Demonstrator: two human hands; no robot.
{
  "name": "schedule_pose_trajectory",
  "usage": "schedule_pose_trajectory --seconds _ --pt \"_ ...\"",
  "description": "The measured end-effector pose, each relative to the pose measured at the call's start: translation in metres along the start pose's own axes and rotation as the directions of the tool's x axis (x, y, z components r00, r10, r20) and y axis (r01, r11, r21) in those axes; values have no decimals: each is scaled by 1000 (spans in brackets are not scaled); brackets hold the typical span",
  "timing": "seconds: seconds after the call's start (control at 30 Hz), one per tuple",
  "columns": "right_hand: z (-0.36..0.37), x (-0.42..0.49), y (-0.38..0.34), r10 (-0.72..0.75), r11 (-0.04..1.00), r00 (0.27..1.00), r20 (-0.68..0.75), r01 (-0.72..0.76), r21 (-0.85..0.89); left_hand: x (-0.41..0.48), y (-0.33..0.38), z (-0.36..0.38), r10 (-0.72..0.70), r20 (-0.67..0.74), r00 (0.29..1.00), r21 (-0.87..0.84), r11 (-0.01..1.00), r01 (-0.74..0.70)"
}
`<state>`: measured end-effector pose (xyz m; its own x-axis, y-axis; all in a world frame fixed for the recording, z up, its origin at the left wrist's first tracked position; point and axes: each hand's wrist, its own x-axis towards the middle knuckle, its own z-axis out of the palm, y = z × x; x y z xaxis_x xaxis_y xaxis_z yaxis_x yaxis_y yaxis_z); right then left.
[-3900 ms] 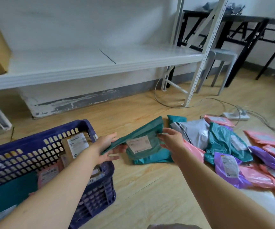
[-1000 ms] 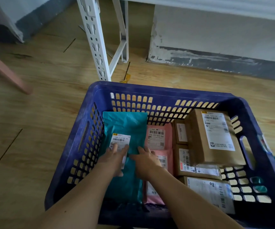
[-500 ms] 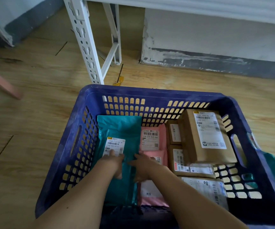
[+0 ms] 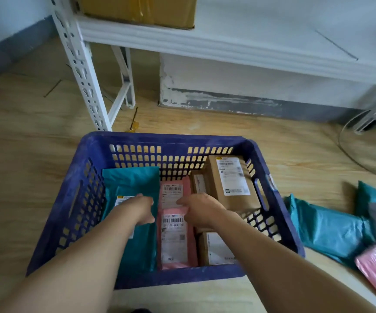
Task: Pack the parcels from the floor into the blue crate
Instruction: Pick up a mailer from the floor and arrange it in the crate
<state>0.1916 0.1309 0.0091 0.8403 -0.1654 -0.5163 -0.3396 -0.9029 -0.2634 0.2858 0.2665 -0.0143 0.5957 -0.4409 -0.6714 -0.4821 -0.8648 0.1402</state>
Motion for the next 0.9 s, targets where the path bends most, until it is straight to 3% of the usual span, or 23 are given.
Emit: schedule_pose_trajectory --seconds 0.3,0.53,0.7,0.9 --pt "-45 -73 42 61 991 959 -276 -26 131 -16 91 -34 163 -176 971 -64 982 -177" --pt "-63 -131 107 234 958 839 -491 -113 265 -30 205 -40 371 -356 858 12 919 -393" --pt "-60 -163 154 424 886 739 -523 -218 410 -37 264 -25 480 -373 794 66 867 -493" --pt "-50 -190 204 543 822 655 -526 -286 492 -39 318 -7 593 -311 743 127 800 -586"
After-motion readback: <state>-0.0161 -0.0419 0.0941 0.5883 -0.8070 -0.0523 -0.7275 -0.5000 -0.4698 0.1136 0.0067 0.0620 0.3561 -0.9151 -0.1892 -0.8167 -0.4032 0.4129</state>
